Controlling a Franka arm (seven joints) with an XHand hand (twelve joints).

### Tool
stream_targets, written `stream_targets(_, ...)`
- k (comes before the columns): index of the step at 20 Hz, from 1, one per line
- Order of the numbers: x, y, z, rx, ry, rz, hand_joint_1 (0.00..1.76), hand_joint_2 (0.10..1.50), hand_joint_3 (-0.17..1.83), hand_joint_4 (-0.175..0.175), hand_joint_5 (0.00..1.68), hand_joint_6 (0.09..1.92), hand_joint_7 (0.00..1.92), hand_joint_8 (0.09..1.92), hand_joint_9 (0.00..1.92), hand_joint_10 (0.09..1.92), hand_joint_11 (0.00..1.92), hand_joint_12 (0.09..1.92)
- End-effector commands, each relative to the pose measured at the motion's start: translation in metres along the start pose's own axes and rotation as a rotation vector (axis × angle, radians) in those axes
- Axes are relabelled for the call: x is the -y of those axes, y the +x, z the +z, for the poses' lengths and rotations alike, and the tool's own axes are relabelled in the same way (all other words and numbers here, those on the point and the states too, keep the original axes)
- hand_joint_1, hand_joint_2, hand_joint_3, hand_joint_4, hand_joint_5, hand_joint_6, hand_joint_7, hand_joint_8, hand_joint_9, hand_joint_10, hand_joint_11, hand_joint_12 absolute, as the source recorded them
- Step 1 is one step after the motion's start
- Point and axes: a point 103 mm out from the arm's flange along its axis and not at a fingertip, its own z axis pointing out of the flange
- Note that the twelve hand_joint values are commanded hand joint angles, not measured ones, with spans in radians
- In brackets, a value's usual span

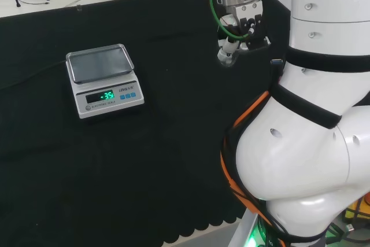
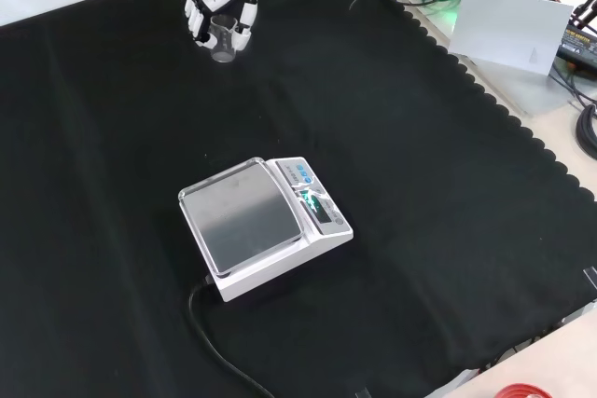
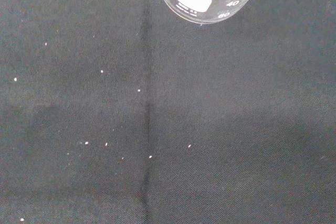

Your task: Put the beaker on the electronic balance.

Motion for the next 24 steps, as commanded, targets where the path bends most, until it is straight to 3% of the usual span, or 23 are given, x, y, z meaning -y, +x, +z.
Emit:
stream_targets(1, 0.007, -0.001, -0.013, 0.019, -0.005, 0.003, 1.08, 1.18, 0.05, -0.123, 0.8, 1.27, 0.64, 0.79, 0.91, 0.76, 0.68, 1.24)
stream_targets(9, 0.002, 0.008, -0.017, 0.037, 0.002, -0.028, 1.09, 1.19, 0.03, -0.127, 0.81, 1.26, 0.65, 0.79, 0.92, 0.76, 0.69, 1.23)
stream_targets(16, -0.002, 0.018, -0.015, 0.091, 0.02, -0.025, 1.09, 1.19, 0.03, -0.129, 0.81, 1.26, 0.66, 0.8, 0.92, 0.76, 0.7, 1.23)
stream_targets(24, -0.007, 0.033, -0.018, 0.14, 0.016, -0.073, 1.09, 1.19, 0.02, -0.13, 0.81, 1.26, 0.67, 0.8, 0.93, 0.76, 0.71, 1.22)
